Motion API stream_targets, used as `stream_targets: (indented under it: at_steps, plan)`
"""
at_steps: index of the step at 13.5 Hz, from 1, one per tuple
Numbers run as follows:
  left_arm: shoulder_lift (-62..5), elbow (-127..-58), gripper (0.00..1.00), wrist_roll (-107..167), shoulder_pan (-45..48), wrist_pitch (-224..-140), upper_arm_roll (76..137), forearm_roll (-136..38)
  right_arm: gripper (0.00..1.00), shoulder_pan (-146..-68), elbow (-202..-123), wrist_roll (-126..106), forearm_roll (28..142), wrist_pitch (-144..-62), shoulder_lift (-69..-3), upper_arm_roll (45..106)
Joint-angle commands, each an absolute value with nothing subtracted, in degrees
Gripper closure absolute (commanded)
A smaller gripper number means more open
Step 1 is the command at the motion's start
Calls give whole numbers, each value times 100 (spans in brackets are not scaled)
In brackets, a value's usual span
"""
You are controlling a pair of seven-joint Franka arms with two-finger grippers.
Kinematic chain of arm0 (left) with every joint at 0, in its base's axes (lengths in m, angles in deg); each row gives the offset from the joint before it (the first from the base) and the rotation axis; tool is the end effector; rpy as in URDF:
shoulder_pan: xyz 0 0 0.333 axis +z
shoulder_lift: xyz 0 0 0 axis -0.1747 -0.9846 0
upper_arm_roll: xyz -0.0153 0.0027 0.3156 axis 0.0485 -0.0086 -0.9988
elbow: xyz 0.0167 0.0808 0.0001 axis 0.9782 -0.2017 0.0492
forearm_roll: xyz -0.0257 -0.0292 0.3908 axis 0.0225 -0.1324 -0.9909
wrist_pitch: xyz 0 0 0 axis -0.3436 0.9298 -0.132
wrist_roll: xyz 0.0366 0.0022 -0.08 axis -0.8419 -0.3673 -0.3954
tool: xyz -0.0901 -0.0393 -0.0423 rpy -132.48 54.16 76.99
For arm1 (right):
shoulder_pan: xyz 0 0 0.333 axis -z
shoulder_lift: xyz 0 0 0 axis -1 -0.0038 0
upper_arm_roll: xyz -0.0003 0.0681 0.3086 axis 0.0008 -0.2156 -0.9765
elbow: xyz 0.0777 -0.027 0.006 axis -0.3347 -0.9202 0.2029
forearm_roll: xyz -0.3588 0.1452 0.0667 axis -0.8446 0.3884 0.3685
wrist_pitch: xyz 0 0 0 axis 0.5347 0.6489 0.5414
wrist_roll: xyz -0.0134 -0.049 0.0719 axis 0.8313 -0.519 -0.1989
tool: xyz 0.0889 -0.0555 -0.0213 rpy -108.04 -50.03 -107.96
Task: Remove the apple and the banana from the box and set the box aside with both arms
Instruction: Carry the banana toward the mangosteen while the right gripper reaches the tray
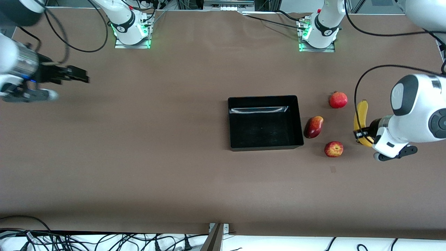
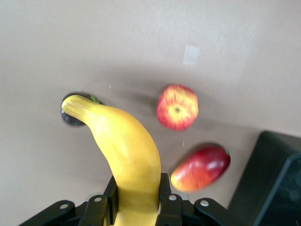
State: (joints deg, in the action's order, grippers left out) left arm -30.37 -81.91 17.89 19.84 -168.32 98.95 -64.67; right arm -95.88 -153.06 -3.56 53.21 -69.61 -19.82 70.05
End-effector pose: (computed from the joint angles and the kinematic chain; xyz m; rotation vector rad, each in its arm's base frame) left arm 0.6600 0.0165 0.3556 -3.0328 -0.4262 0.3371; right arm 0.5666 0.0724 0.5467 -3.0421 -0.1296 0.4059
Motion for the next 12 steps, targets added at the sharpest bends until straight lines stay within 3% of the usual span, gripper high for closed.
stream_targets:
  at_steps: [1,5,10,12]
  plan:
    - [-3383,-8159,100,2013,1929,-17185,9808,-6431,0,-10224,-15046,-91,5734,-7432,-2605,7015]
    - [-3972,-8150,100,2066,2078,-18002,9791,-6957,0,-11085,-15020,1401,6299,-8881,-3343,7015]
    - [-4289,-8150,100,2102,2140,-18469,9738,-7151,0,-12264,-14896,2977,6290,-10771,-4170,7015]
    - [-4307,-8150,99,2102,2140,-18504,9729,-7169,0,-12624,-14897,3040,6255,-11160,-4451,7015]
